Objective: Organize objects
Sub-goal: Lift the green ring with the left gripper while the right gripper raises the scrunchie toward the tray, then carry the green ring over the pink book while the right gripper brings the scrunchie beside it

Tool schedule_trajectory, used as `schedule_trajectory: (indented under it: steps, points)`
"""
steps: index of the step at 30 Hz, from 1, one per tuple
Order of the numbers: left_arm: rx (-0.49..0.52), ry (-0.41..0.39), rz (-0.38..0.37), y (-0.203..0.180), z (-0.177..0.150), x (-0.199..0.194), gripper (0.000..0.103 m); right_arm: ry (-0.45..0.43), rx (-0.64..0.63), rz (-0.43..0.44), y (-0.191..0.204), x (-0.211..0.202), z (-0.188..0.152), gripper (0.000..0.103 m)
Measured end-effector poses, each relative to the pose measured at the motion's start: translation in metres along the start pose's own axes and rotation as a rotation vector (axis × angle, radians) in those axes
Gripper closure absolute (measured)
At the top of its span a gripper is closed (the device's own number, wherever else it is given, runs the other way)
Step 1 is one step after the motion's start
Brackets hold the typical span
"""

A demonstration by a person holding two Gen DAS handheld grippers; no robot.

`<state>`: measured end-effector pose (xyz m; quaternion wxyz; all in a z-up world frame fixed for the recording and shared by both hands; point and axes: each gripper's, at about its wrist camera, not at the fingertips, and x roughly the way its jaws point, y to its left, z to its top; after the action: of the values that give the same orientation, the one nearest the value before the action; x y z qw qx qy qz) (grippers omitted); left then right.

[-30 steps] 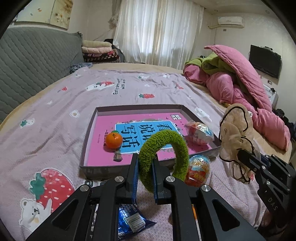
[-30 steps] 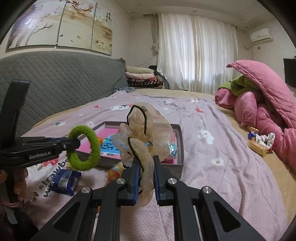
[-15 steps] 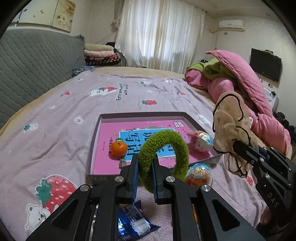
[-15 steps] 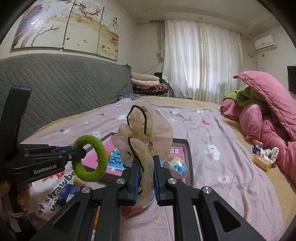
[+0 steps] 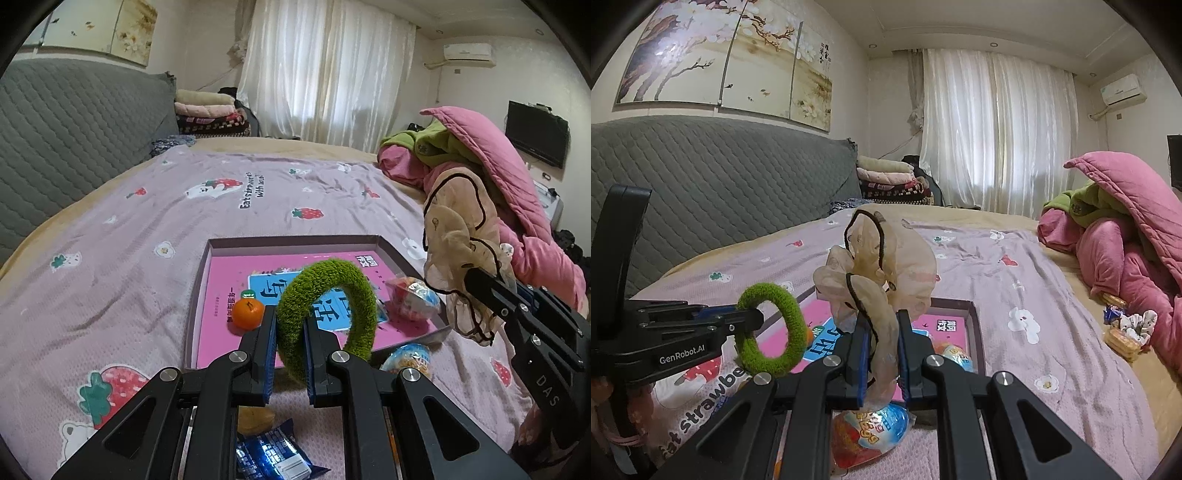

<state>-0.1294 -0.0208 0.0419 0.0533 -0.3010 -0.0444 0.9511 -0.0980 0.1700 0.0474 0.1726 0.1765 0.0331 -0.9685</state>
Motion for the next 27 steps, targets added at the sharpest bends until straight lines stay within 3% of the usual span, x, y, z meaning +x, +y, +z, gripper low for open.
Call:
schedule_trajectory:
  steps: [27]
  points:
    - [0.020,-0.017,0.034,-0.009,0.031,0.021,0.090,-0.028,-0.014,0.006,-0.007,0.019,0.024,0.089]
